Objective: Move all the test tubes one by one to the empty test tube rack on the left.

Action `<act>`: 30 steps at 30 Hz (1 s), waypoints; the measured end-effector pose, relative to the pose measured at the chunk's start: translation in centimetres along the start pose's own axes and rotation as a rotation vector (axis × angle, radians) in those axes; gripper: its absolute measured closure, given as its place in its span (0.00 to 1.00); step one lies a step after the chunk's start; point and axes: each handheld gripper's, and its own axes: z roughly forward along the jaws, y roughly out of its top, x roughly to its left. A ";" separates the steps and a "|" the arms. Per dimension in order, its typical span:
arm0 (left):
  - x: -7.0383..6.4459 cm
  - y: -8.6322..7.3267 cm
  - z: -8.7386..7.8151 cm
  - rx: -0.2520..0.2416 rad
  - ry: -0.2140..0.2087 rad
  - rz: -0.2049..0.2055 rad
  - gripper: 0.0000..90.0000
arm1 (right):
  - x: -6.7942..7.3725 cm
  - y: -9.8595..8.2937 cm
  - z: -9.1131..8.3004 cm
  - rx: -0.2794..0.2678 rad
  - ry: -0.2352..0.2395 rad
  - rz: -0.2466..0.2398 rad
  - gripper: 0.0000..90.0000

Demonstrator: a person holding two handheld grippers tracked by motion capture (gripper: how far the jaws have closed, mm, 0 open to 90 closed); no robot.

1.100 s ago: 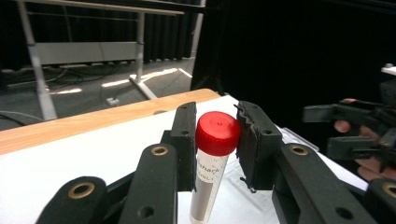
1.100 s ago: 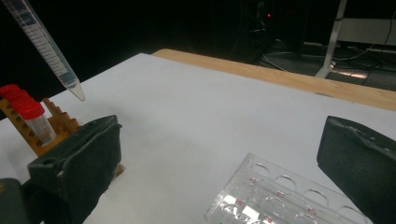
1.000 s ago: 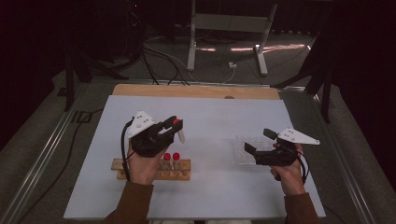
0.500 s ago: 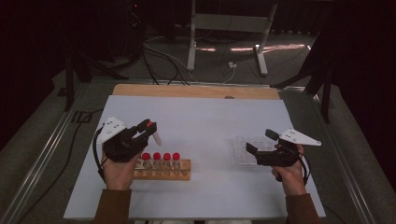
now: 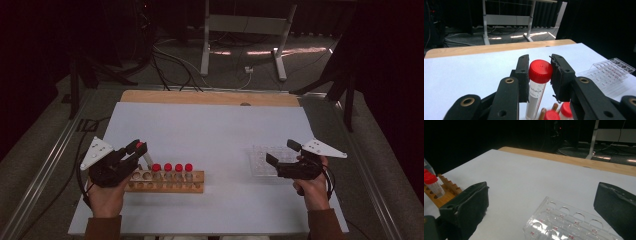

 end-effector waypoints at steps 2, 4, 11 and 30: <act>0.1 -0.1 -0.5 0.002 0.000 0.003 0.79 | -0.1 0.0 0.0 0.001 -0.002 0.001 0.00; 0.1 -0.3 -0.9 0.009 0.005 0.009 0.79 | -0.1 -0.1 -0.1 0.001 -0.002 0.001 0.00; 0.2 -0.8 -1.8 0.010 0.002 0.004 0.79 | -0.1 -0.3 -0.2 0.006 -0.005 0.002 0.00; 1.0 -5.9 1.1 0.127 -0.010 0.019 0.78 | -0.7 -1.2 -0.9 0.020 -0.018 0.015 0.00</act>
